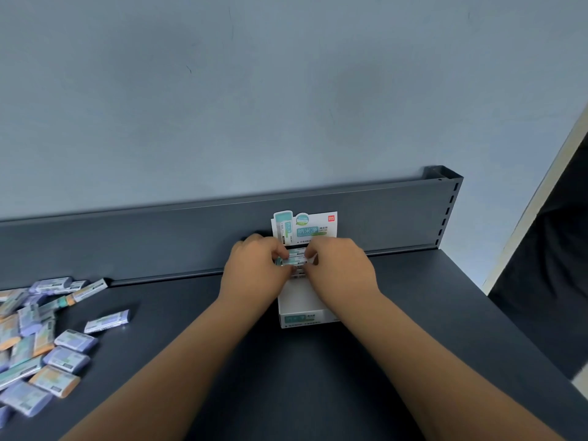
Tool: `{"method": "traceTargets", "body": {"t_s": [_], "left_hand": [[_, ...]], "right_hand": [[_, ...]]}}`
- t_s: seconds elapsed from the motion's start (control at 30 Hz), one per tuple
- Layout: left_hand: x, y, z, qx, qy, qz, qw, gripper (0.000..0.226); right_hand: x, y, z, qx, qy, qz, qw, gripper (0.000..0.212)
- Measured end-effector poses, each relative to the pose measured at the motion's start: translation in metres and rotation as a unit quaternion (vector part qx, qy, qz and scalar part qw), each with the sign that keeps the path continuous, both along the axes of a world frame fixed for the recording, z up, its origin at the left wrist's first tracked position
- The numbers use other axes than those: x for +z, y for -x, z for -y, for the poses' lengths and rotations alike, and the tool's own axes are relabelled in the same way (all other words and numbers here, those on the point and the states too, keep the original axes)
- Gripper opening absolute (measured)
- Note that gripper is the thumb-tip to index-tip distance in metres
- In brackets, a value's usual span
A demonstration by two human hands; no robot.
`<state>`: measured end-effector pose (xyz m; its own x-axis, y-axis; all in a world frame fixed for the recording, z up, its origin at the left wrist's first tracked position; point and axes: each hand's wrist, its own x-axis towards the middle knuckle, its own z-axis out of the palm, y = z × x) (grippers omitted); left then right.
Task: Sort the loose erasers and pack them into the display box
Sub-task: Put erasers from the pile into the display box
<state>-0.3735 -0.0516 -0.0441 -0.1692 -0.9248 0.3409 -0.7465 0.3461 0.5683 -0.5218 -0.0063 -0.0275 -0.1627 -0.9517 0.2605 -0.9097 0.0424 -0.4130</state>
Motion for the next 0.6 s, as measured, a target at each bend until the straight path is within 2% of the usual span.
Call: {"method": "traceTargets", "body": {"t_s": [0.4,0.6], "left_hand": [[-0.001,0.003,-0.007,0.010,0.057,0.090,0.994,0.018],[0.001,0.001,-0.013,0.013,0.068,0.091,0.993,0.023]], "right_hand": [[0.000,-0.003,-0.003,-0.009,0.001,-0.012,1.000,0.016],[0.004,-0.003,-0.009,-0.003,0.028,-0.003,1.000,0.017]]}}
